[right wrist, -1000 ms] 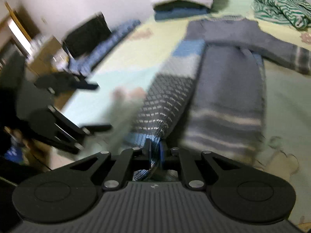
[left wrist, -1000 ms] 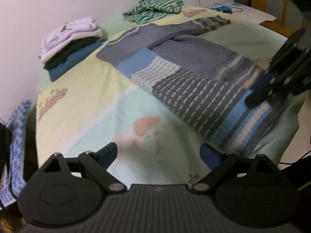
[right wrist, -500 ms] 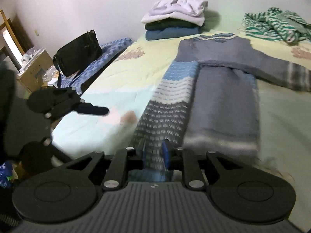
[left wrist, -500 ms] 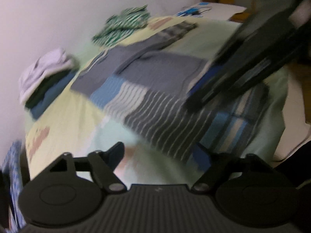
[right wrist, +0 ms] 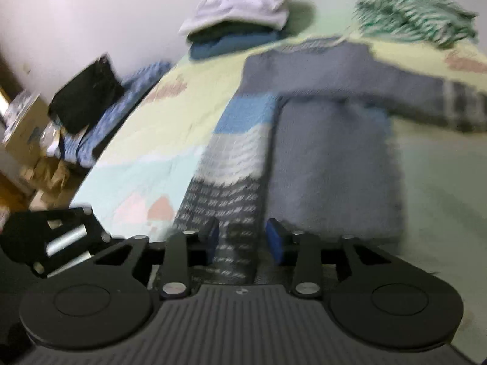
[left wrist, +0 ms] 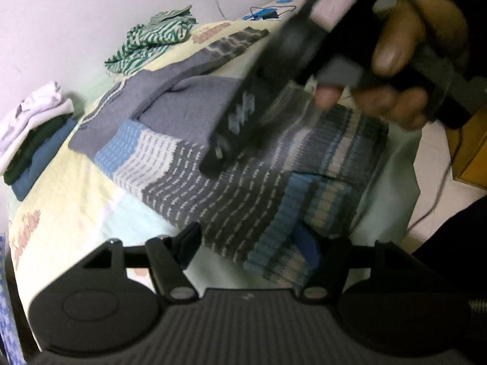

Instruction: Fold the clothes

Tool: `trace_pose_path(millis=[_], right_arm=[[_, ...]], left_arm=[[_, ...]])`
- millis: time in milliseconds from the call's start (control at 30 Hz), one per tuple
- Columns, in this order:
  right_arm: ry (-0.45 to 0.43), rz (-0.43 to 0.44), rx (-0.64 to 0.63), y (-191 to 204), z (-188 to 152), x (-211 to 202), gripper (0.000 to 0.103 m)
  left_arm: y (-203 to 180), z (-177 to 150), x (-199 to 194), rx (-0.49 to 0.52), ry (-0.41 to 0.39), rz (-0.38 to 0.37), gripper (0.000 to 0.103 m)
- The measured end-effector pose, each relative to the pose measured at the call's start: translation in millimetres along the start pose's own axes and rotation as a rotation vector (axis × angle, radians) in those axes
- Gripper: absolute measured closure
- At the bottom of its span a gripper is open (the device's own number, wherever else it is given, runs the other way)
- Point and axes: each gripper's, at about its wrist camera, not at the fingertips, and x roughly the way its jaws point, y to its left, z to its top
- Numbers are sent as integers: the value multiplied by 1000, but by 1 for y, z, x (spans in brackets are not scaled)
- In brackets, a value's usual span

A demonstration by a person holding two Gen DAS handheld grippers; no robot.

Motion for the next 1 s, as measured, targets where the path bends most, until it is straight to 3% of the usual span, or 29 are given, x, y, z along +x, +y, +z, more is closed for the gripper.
trace_pose_path(millis=[33,100,200,233,333,400,533,600,633,667,733,800,867,933,1000], right_arm=[[-7,2,-18,3,1,-2,97],[-31,35,-27,7,4,-14,96],[-84,4,-68,13,4,-37,96],[-82,-25,-91,15,2,-40,95],[-13,-98,-117,14,-5,-28,77],[-9,-106,-89,9,-8,-26,77],[-74,49,6,8,0,-33,77],[-47,114,10,11,1,-23,77],[-21,90,2,10,1,-15,76],[8,47,-9,9,0,-6,82],[0,49,15,1,3,-8,101],[-17,65,46,-8,7,-12,96],[-35,81,77,-17,10,-16,82],[-9,71,82,-23,15,-10,76],[43,62,63,-29,17,-2,82]], left_arm=[[0,-1,-1,3,0,-2,33],[3,-2,-1,1,0,-8,33],[5,-4,-1,-1,0,-13,32],[5,-4,0,1,-1,-11,31],[5,-3,1,13,0,-4,29],[4,-2,1,27,2,-1,29],[4,-1,0,31,10,-4,29],[3,1,-2,40,18,-10,29],[3,3,-2,46,21,-12,29],[3,5,-3,52,21,-13,29],[4,10,-3,52,21,-18,29],[7,17,2,29,30,-22,29],[10,23,11,-6,45,-25,29],[13,30,20,-40,60,-29,29],[13,31,26,-63,74,-23,24]])
